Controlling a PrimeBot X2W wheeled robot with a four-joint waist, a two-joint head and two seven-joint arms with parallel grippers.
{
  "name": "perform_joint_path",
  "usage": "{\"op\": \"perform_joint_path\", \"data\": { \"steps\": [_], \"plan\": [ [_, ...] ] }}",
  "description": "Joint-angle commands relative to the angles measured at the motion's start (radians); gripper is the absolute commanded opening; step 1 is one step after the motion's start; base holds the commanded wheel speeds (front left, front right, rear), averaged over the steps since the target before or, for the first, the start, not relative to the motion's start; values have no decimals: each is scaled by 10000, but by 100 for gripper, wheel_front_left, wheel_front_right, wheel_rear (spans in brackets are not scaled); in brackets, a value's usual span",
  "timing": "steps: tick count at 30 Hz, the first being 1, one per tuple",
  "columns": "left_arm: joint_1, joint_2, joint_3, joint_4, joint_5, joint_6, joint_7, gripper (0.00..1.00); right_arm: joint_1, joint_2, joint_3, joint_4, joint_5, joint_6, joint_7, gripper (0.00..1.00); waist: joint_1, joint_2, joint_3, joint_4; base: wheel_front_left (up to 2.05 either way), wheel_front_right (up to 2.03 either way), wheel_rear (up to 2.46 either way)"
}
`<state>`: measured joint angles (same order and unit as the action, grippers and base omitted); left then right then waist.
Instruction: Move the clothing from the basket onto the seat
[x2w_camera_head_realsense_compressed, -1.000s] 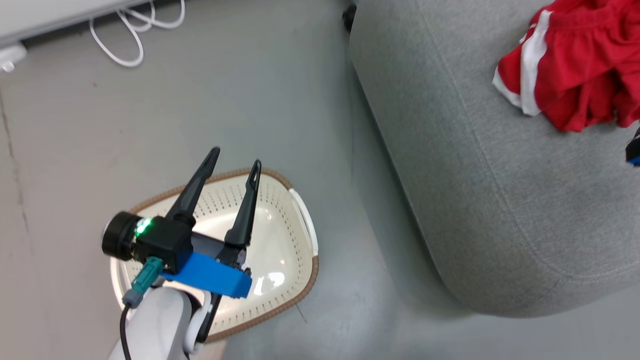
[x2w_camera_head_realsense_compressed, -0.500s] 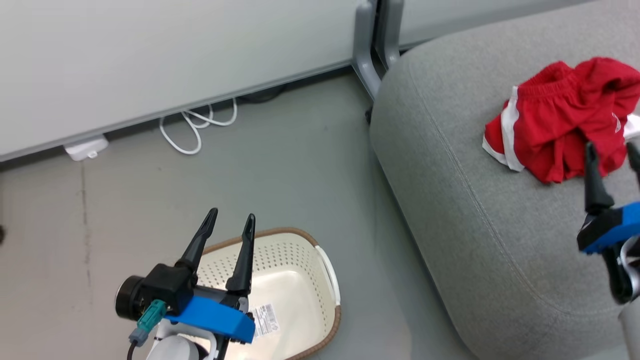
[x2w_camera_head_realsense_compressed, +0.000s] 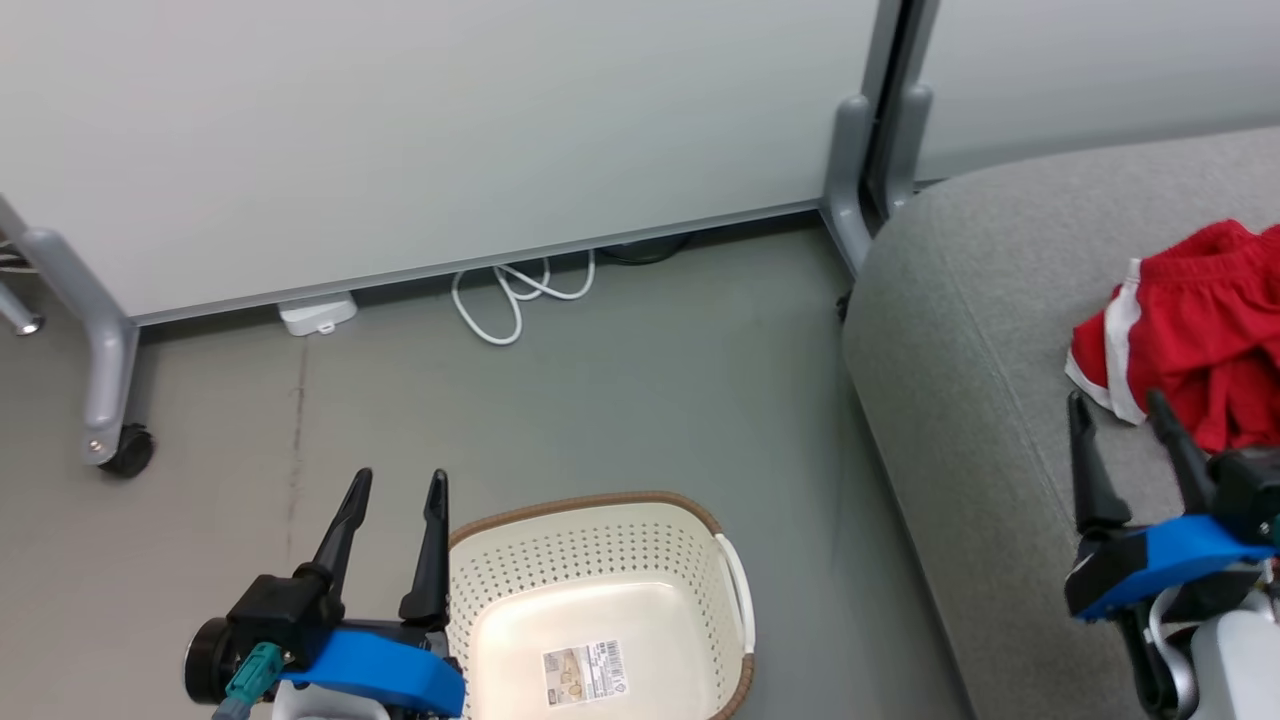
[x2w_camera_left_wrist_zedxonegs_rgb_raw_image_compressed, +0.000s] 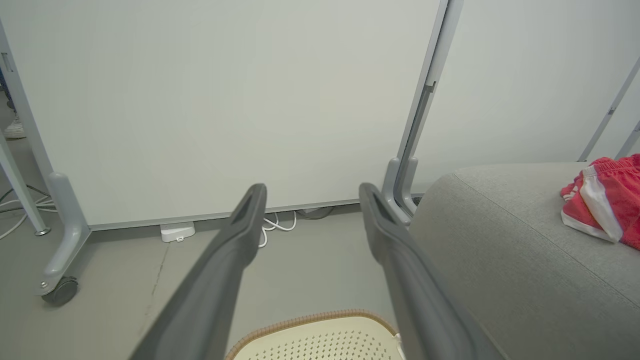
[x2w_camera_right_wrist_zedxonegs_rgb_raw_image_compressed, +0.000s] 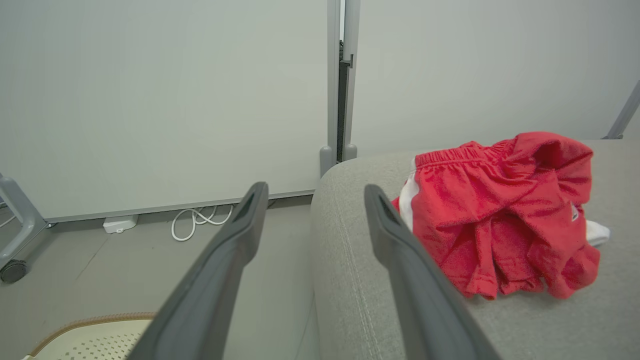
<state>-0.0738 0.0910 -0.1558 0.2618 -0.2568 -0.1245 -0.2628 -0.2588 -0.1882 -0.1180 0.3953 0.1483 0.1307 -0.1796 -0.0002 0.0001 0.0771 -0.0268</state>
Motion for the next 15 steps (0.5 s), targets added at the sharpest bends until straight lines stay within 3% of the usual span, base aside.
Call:
{"op": "perform_joint_path", "data": {
  "steps": [1,15],
  "plan": [
    [120,-20,143,106,69,-79,-28,100,398,209,2,-282,-70,1,65,100,2,-1,-186,314,0,0,0],
    [144,-100,901,770,179,-60,-29,100,1666,1038,661,-1570,-44,1,484,100,2,-1,-541,1225,0,0,0]
  ]
}}
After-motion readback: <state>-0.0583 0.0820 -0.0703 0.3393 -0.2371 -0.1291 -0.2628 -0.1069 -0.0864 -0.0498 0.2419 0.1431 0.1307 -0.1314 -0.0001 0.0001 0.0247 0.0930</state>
